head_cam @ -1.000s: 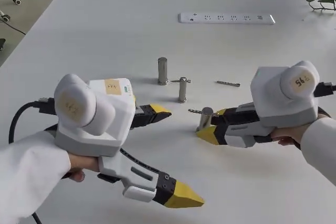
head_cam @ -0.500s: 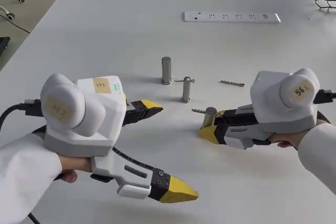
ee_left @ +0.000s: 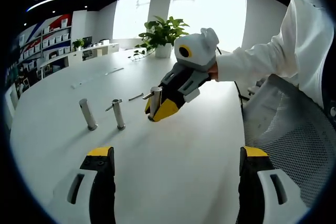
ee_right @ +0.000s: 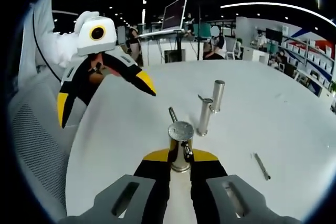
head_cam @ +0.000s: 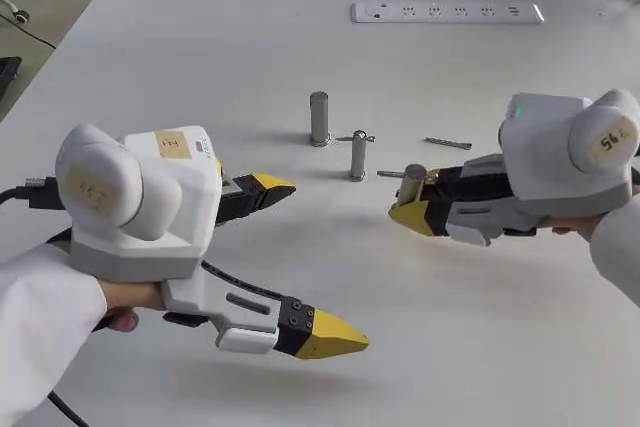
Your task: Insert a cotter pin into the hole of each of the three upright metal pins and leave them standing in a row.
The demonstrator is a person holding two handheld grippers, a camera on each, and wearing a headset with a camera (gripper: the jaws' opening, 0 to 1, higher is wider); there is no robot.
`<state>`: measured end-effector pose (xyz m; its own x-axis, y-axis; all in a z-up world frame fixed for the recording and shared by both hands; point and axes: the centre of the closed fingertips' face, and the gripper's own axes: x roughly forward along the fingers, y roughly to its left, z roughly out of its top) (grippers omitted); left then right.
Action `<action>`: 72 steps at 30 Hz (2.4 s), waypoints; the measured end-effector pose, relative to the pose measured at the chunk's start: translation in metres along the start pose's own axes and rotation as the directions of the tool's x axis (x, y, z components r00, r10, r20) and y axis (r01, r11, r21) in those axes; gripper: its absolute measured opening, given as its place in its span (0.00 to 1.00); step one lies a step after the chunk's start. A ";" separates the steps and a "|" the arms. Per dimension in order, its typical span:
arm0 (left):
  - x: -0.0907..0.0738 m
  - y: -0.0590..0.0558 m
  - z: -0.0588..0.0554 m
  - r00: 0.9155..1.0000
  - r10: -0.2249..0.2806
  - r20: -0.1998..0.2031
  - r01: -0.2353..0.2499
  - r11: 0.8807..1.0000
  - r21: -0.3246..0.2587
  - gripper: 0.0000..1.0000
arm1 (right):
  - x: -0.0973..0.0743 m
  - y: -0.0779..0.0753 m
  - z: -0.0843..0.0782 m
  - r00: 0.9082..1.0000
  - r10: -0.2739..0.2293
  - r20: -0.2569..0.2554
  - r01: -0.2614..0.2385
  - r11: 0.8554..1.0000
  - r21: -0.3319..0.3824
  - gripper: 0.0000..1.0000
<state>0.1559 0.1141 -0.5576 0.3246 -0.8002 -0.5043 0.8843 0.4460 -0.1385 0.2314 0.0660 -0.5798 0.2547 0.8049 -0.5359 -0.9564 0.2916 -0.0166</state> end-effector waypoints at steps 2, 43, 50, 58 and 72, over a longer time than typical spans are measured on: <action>-0.001 0.000 0.000 1.000 0.002 -0.002 -0.002 1.000 0.000 0.99 | -0.003 -0.008 0.002 1.000 0.010 0.015 -0.010 1.000 -0.003 0.08; 0.005 0.006 -0.002 0.999 0.038 -0.005 -0.039 0.997 -0.065 0.94 | 0.004 -0.053 -0.018 0.999 -0.020 0.041 0.017 0.997 0.077 0.12; 0.003 0.006 0.002 0.999 0.048 0.000 -0.048 0.998 -0.049 0.94 | -0.007 -0.055 -0.014 0.997 -0.051 0.051 0.046 0.995 0.089 0.34; -0.005 0.011 0.008 0.997 0.079 0.022 -0.078 0.996 -0.045 0.95 | -0.045 -0.036 0.004 0.994 -0.081 0.068 0.072 0.988 0.134 0.62; -0.014 0.012 0.015 0.990 0.114 0.077 -0.107 0.990 -0.093 0.99 | -0.101 0.012 0.032 0.978 -0.139 0.158 0.099 0.967 0.233 0.92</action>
<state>0.1670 0.1250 -0.5392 0.4483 -0.7726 -0.4496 0.8096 0.5642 -0.1622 0.1988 0.0052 -0.4988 0.4043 0.8282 -0.3881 -0.8664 0.4827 0.1276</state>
